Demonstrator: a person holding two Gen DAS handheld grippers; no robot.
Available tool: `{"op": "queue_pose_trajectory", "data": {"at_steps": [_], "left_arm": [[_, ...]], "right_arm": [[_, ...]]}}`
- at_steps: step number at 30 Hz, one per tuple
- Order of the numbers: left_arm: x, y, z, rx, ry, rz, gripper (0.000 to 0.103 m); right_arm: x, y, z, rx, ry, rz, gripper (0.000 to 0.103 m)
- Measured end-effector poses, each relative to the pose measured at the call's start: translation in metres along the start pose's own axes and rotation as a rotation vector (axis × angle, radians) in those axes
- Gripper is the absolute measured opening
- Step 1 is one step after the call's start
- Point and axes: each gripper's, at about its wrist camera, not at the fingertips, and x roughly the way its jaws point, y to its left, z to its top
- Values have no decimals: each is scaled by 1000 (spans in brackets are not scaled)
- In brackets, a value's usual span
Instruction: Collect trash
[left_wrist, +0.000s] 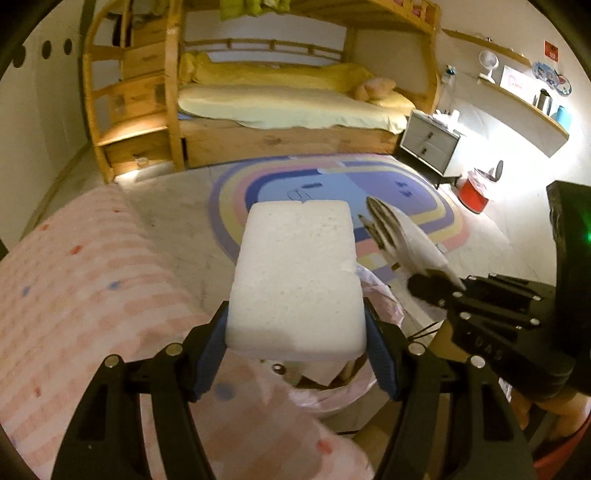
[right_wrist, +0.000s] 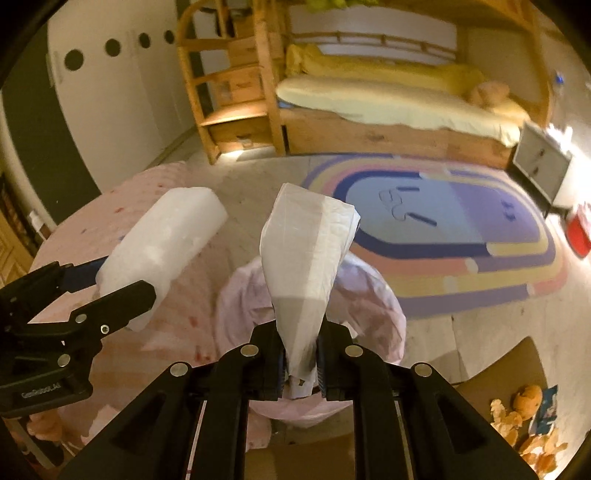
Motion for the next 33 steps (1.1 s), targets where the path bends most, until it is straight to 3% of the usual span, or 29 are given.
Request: {"op": "queue_pose_trajectory", "data": {"at_steps": [2, 3, 4, 6, 11, 15, 17, 18, 20, 26, 33], "left_arm": [[10, -2, 4, -1, 12, -6, 67], [14, -3, 6, -1, 15, -12, 72], [17, -5, 7, -1, 18, -13, 83], [16, -1, 9, -13, -6, 11, 88], [4, 13, 12, -51, -27, 50, 89], [-29, 35, 6, -88, -62, 137, 89], [-49, 43, 1, -106, -78, 170, 89], [-64, 48, -4, -119, -86, 196, 89], [-88, 56, -13, -142, -106, 228, 89], [-169, 70, -50, -236, -145, 383, 96], [-246, 76, -97, -320, -149, 468, 96]], "right_arm": [[8, -5, 0, 8, 8, 6, 19], [14, -8, 1, 8, 14, 9, 28], [18, -9, 2, 7, 22, 8, 50], [20, -11, 1, 3, 11, -3, 64], [13, -11, -5, 25, 3, 1, 64], [-17, -8, -9, 65, -25, 13, 64], [-40, 0, -12, 83, -48, 40, 69], [-49, 5, -13, 87, -58, 51, 77], [-68, 17, -16, 84, -77, 77, 87], [-114, 66, -27, 49, -95, 176, 91], [-160, 124, -38, -67, -114, 236, 93]]}}
